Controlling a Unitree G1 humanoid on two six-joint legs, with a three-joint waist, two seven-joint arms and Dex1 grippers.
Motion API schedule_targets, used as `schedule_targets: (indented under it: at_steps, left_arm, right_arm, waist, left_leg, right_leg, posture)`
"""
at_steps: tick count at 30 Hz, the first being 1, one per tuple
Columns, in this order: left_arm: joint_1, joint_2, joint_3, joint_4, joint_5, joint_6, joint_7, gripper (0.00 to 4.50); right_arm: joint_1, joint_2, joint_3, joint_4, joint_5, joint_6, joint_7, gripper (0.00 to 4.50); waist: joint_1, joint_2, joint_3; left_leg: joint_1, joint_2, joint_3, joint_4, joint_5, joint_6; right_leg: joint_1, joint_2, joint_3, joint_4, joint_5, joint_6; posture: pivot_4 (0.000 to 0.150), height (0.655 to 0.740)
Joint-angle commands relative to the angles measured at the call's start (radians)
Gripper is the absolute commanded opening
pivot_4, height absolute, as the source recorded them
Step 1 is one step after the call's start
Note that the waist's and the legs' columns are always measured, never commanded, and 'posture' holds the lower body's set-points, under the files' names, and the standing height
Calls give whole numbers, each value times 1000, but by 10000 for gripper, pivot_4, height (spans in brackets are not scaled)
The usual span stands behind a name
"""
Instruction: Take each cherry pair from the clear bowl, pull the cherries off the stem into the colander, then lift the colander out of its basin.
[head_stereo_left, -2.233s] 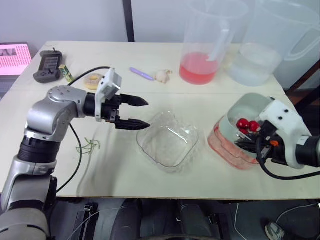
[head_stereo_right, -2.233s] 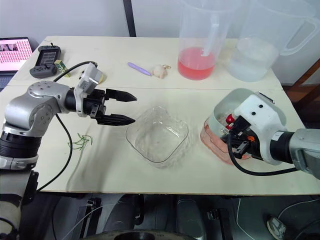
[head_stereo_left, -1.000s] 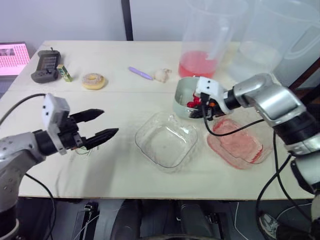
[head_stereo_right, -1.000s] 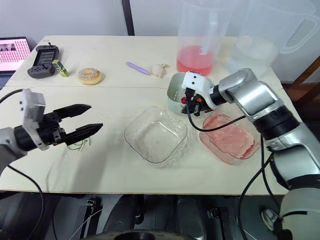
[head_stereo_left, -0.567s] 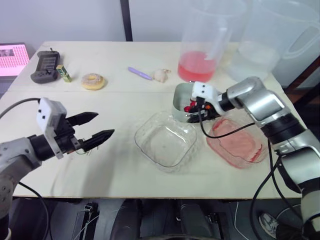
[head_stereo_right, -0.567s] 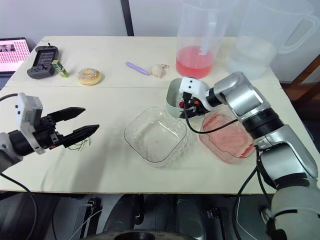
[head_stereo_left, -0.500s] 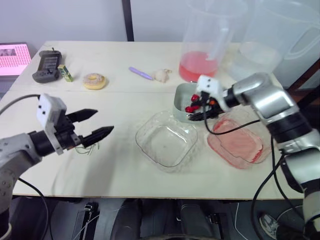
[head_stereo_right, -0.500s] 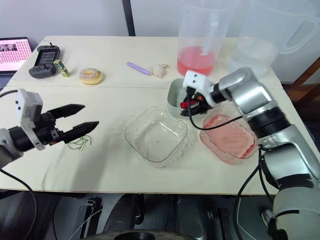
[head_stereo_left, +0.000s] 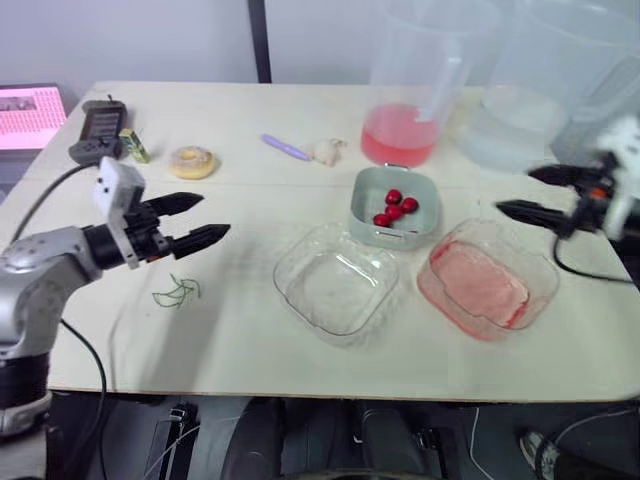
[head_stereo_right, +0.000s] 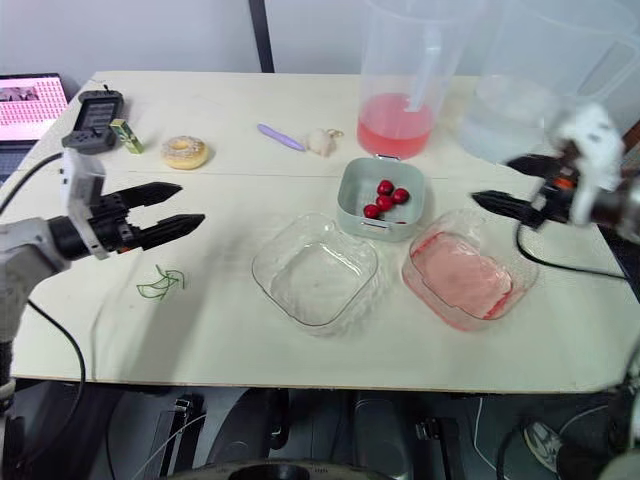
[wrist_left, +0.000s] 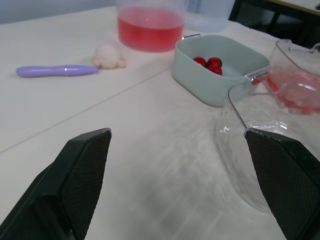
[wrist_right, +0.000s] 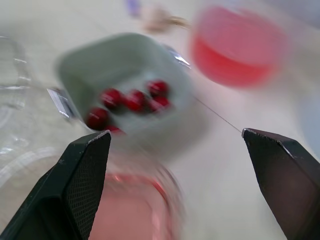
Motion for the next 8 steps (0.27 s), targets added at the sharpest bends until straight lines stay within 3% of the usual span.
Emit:
schedule_targets:
  at_steps: [1, 8]
  left_arm:
    - [-45, 14, -60, 63, 86, -94, -64, 45000]
    - [-89, 63, -88, 214, 146, -152, -199, 45000]
  right_arm:
    - [163, -9, -173, -63, -22, -115, 24, 44731]
    - [325, 56, -268, -79, 58, -183, 35, 44731]
  waist:
    - [-5, 0, 0]
    - [-35, 0, 0]
  left_leg:
    - [2, 0, 0, 0, 0, 0]
    - [14, 1, 1, -3, 0, 0]
  right_leg:
    - [1, 0, 0, 0, 0, 0]
    - [8, 1, 2, 0, -1, 0]
  posture:
    - [1500, 7383]
    - [1500, 7383]
